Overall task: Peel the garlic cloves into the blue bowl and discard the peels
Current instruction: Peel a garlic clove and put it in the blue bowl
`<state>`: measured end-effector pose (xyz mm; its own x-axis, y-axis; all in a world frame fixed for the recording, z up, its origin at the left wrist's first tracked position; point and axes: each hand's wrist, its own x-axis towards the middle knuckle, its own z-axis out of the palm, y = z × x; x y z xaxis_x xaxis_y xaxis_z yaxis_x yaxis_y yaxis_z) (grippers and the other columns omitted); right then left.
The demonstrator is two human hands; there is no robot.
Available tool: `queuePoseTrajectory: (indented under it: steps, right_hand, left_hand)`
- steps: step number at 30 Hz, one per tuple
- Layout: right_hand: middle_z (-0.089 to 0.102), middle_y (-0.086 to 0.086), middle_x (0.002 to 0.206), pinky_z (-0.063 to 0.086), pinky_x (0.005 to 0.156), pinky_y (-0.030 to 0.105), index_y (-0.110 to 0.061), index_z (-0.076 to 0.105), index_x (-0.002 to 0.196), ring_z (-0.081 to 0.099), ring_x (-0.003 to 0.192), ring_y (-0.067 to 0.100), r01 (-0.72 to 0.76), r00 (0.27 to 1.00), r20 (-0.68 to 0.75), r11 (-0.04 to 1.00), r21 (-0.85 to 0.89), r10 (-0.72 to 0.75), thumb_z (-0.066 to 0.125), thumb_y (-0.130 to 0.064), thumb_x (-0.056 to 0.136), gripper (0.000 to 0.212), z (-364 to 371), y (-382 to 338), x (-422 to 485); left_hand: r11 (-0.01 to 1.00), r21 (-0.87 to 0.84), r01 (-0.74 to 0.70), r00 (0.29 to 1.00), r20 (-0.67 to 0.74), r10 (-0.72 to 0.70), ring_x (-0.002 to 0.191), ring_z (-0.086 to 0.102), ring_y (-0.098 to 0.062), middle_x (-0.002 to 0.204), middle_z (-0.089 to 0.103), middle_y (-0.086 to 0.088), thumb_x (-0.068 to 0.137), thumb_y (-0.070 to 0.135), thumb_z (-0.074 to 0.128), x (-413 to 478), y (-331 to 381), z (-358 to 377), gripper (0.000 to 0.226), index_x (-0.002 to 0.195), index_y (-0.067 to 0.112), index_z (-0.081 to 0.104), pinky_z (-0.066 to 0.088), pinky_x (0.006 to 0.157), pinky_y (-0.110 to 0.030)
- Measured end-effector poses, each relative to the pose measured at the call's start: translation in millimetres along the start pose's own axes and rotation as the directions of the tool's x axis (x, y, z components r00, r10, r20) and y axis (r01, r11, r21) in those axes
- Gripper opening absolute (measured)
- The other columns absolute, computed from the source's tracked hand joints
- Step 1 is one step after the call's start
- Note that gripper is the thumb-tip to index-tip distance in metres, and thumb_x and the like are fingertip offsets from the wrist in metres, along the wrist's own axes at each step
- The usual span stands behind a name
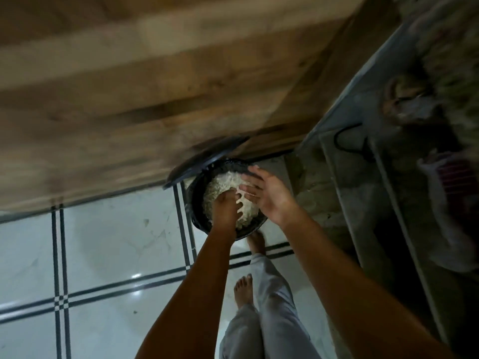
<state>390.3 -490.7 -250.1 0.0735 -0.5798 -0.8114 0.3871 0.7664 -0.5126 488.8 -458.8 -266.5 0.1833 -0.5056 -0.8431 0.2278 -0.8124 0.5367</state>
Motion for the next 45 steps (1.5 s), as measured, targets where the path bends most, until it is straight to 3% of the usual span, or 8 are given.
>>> queuePoseTrajectory:
  steps: [3, 12, 20, 26, 31, 37, 41, 45]
  right_hand:
    - [0.062, 0.010, 0.120, 0.045, 0.086, 0.036, -0.013, 0.057, 0.115, 0.061, 0.084, 0.019, 0.153, 0.987, -0.048, 0.986, -0.058, -0.156, 0.047, -0.022, 0.097, 0.022, -6.8, -27.6, -74.2]
    - [0.066, 0.004, 0.098, 0.048, 0.071, 0.033, -0.012, 0.058, 0.111, 0.062, 0.080, 0.022, 0.499, 0.843, -0.268, 0.864, 0.065, -0.467, 0.044, -0.020, 0.097, 0.021, -67.2, -68.1, -300.7]
    - [0.065, 0.007, 0.094, 0.049, 0.062, 0.029, -0.005, 0.058, 0.113, 0.062, 0.075, 0.019, 0.741, 0.604, -0.593, 0.649, 0.171, -0.533, 0.041, -0.017, 0.098, 0.026, -193.1, -31.6, -440.6]
    - [0.064, 0.005, 0.085, 0.046, 0.061, 0.029, -0.009, 0.060, 0.104, 0.059, 0.069, 0.018, 0.838, 0.438, -0.785, 0.516, 0.179, -0.438, 0.047, -0.016, 0.095, 0.018, -292.8, 32.9, -526.0]
    - [0.062, 0.005, 0.079, 0.046, 0.058, 0.027, -0.010, 0.061, 0.093, 0.058, 0.062, 0.016, 0.852, 0.352, -0.871, 0.504, 0.146, -0.343, 0.052, -0.012, 0.093, 0.009, -370.3, 89.2, -578.5]
    - [0.060, 0.008, 0.075, 0.047, 0.048, 0.024, -0.006, 0.060, 0.093, 0.057, 0.060, 0.016, 0.783, 0.236, -0.940, 0.621, 0.034, -0.246, 0.054, 0.001, 0.088, 0.010, -439.5, 139.6, -607.2]
    - [0.066, 0.013, 0.087, 0.056, 0.066, 0.039, -0.007, 0.062, 0.091, 0.063, 0.071, 0.024, 0.535, 0.078, -0.985, 0.840, -0.090, -0.155, 0.066, -0.013, 0.084, 0.010, -477.1, 166.7, -604.2]
    - [0.060, 0.011, 0.093, 0.048, 0.069, 0.032, -0.010, 0.053, 0.087, 0.059, 0.084, 0.024, 0.266, 0.007, -0.983, 0.948, -0.177, -0.186, 0.065, -0.015, 0.085, 0.013, -490.2, 179.5, -595.3]
  left_hand:
    - [0.985, -0.113, -0.130, 0.981, 0.128, 0.145, 0.121, 0.052, -0.028, 0.132, 0.054, -0.013, 0.099, 0.024, 0.042, -77.7, 42.0, 8.9, 0.036, 0.130, 0.008, 0.049, 0.040, 0.103, -0.040]
    - [0.922, -0.083, -0.378, 0.798, 0.476, 0.370, 0.114, 0.056, -0.028, 0.130, 0.055, -0.017, 0.099, 0.025, 0.042, -277.9, 59.8, 60.5, 0.035, 0.125, 0.004, 0.053, 0.040, 0.102, -0.043]
    - [0.866, 0.057, -0.497, 0.513, 0.824, 0.241, 0.091, 0.058, -0.020, 0.130, 0.054, -0.020, 0.099, 0.025, 0.042, -401.6, -10.0, 171.5, 0.035, 0.125, 0.003, 0.052, 0.040, 0.101, -0.044]
    - [0.822, 0.156, -0.548, 0.365, 0.929, 0.067, 0.094, 0.059, -0.022, 0.113, 0.059, -0.013, 0.100, 0.026, 0.042, -477.2, -122.8, 236.1, 0.036, 0.124, 0.001, 0.051, 0.044, 0.097, -0.044]
    - [0.773, 0.210, -0.598, 0.294, 0.955, -0.032, 0.098, 0.059, -0.024, 0.113, 0.061, -0.012, 0.099, 0.026, 0.044, -529.9, -215.2, 270.3, 0.034, 0.121, 0.002, 0.054, 0.045, 0.093, -0.042]
    - [0.724, 0.302, -0.620, 0.346, 0.933, -0.093, 0.078, 0.060, -0.016, 0.097, 0.065, -0.006, 0.097, 0.022, 0.047, -556.5, -281.6, 289.3, 0.016, 0.100, 0.012, 0.059, 0.047, 0.068, -0.029]
    - [0.707, 0.341, -0.620, 0.364, 0.923, -0.125, 0.062, 0.056, -0.013, 0.081, 0.064, -0.002, 0.096, 0.016, 0.048, -564.7, -300.8, 300.9, 0.012, 0.089, 0.016, 0.058, 0.041, 0.056, -0.025]
    - [0.688, 0.392, -0.610, 0.374, 0.909, -0.186, 0.061, 0.055, -0.014, 0.080, 0.062, -0.004, 0.096, 0.015, 0.049, -559.3, -310.3, 309.4, 0.011, 0.089, 0.014, 0.058, 0.043, 0.057, -0.026]
